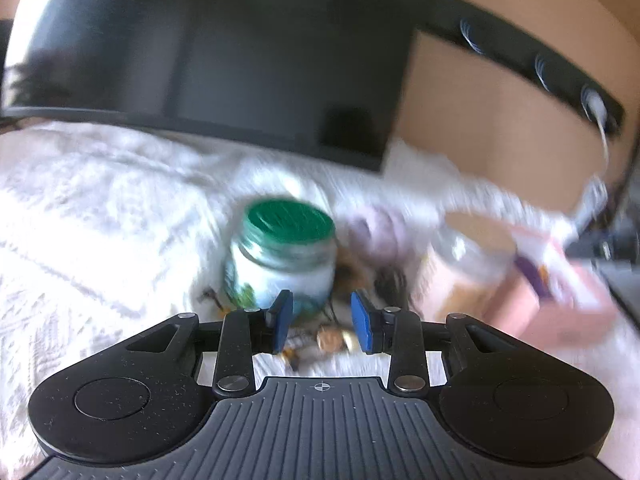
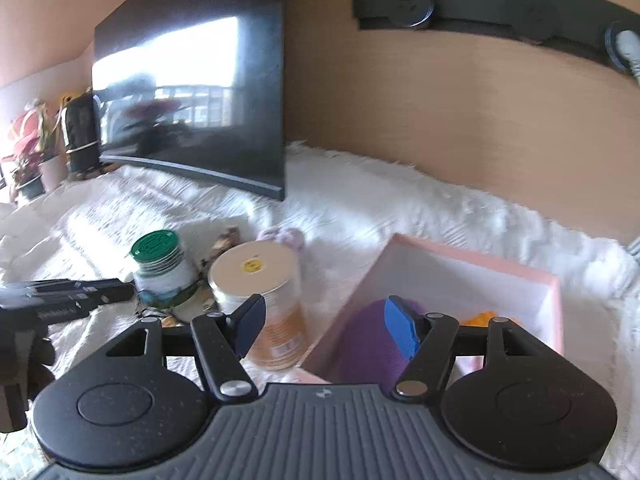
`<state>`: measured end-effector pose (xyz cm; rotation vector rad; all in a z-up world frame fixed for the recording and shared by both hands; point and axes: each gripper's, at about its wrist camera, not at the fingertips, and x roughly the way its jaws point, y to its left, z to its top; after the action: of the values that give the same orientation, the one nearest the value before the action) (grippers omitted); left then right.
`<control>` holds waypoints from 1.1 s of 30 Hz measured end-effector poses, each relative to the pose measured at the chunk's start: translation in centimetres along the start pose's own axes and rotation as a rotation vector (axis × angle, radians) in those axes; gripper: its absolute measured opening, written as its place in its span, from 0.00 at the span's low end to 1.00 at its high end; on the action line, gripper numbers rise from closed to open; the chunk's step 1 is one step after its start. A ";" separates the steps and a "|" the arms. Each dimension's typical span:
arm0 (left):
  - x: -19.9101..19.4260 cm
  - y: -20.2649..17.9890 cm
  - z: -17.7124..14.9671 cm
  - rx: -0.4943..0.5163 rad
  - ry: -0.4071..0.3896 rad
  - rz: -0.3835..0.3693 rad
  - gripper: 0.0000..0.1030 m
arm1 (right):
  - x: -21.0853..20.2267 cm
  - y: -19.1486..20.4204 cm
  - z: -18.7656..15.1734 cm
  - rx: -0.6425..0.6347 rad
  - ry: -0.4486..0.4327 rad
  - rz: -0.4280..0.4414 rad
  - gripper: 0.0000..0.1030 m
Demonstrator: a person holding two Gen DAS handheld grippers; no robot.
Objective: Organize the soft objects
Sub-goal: 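Reach the left tool to the beige star charm and close on it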
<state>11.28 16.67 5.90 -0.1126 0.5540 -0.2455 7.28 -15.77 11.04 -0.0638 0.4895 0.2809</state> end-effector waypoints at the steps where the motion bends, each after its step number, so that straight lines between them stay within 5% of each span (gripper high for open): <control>1: 0.3 -0.6 -0.2 0.044 0.026 -0.020 0.35 | 0.2 0.2 -0.1 0.000 0.009 0.007 0.65; 6: 2.0 -3.9 -1.2 0.216 0.091 -0.057 0.37 | 0.5 0.4 -1.0 -0.010 0.020 0.007 0.65; 10: 2.8 -3.8 -0.5 0.125 0.069 -0.011 0.36 | 0.0 -0.1 -2.6 0.014 0.013 0.013 0.67; 15: 4.7 -4.8 0.5 0.155 0.070 -0.025 0.36 | 0.4 0.1 -5.3 -0.002 -0.009 0.026 0.71; 18: 6.8 -4.4 1.2 0.122 0.131 -0.044 0.36 | 0.4 1.1 -6.3 -0.076 -0.045 -0.005 0.71; 21: 7.8 -3.1 1.1 0.043 0.197 -0.081 0.36 | -0.4 1.3 -6.8 -0.099 -0.059 0.066 0.71; 26: 5.2 -2.1 0.1 0.013 0.229 -0.129 0.35 | -0.4 2.0 -7.6 -0.137 -0.032 0.169 0.72; 33: 1.3 -4.7 -2.2 0.170 0.289 -0.212 0.35 | 2.1 3.3 -9.3 -0.174 0.109 0.178 0.72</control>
<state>10.24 11.66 4.17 0.0303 0.8069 -0.5192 3.88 -13.28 1.84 -0.2066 0.5798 0.4958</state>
